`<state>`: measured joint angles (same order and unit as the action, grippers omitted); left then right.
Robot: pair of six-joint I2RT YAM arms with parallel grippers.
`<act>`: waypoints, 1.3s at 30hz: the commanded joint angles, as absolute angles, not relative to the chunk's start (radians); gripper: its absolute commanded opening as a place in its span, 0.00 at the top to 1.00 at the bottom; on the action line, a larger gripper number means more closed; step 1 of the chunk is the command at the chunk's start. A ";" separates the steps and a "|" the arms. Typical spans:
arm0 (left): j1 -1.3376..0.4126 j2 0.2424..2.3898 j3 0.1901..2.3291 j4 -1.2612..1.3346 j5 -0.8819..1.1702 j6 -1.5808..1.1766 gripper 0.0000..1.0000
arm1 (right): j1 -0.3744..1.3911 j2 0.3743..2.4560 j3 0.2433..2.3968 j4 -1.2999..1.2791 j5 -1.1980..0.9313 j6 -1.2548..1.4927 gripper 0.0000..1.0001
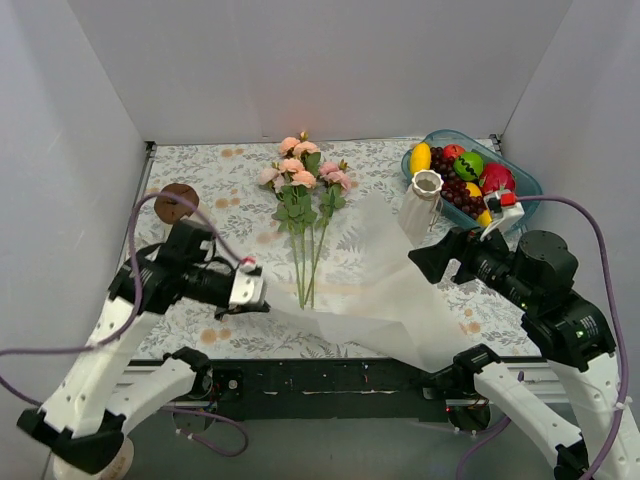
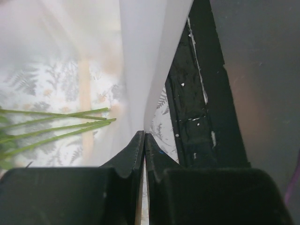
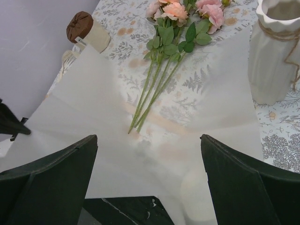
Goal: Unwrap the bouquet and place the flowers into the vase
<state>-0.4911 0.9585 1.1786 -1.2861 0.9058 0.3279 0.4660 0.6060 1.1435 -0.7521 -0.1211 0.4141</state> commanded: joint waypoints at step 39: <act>-0.492 0.879 1.536 -0.718 0.923 -0.561 0.02 | 0.714 0.982 1.058 -0.580 0.182 0.333 0.02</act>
